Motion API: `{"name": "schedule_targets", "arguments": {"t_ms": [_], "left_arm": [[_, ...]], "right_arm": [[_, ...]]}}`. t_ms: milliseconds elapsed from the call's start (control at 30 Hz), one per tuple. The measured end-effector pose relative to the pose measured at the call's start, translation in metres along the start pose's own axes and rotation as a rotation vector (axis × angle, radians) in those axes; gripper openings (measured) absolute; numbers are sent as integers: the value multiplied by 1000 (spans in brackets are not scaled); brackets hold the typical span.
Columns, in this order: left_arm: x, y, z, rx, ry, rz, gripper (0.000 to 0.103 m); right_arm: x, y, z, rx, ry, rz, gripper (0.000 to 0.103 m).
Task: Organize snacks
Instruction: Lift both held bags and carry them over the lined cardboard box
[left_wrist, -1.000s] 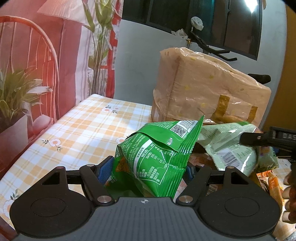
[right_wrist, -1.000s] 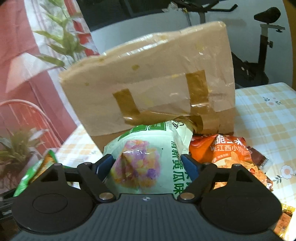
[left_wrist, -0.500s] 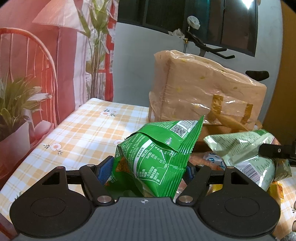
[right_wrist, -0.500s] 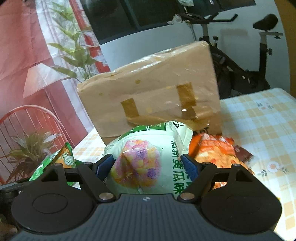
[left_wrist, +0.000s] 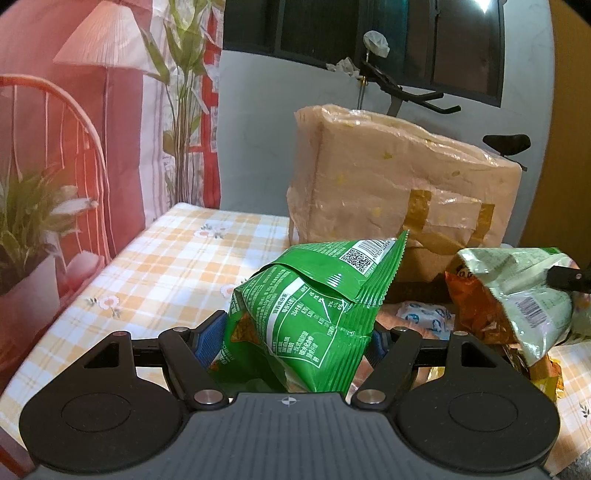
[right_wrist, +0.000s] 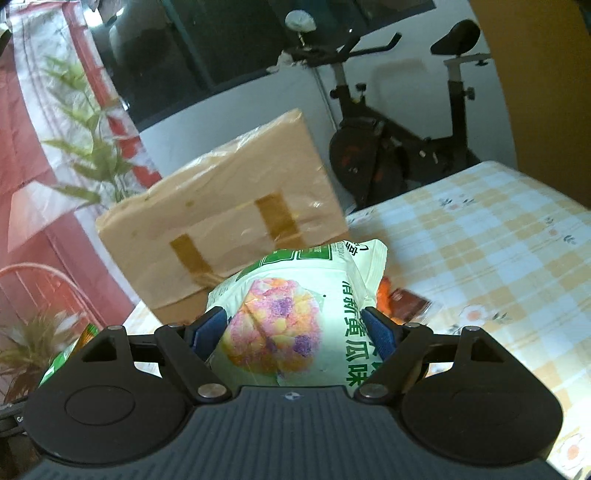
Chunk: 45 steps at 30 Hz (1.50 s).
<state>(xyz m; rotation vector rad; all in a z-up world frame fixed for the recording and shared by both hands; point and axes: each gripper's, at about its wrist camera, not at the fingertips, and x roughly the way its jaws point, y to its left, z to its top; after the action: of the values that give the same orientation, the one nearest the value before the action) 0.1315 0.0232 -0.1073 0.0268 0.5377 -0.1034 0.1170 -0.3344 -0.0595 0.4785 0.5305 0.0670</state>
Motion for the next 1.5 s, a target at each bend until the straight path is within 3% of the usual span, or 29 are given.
{"name": "schedule_targets", "arguments": {"t_ms": [467, 833, 1067, 1200, 1500], "left_arm": [[-13, 10, 63, -42, -125, -31, 76], [-7, -2, 114, -54, -204, -83, 76], [0, -13, 158, -50, -262, -126, 76], [9, -22, 186, -73, -293, -190, 76], [87, -42, 228, -211, -200, -371, 76]], "right_arm": [[-36, 2, 40, -80, -181, -1, 81], [-27, 24, 105, -163, -328, 18, 81], [8, 44, 139, -263, -364, 11, 81], [34, 59, 155, -357, -361, -3, 81], [116, 90, 165, -620, -335, -110, 81]]}}
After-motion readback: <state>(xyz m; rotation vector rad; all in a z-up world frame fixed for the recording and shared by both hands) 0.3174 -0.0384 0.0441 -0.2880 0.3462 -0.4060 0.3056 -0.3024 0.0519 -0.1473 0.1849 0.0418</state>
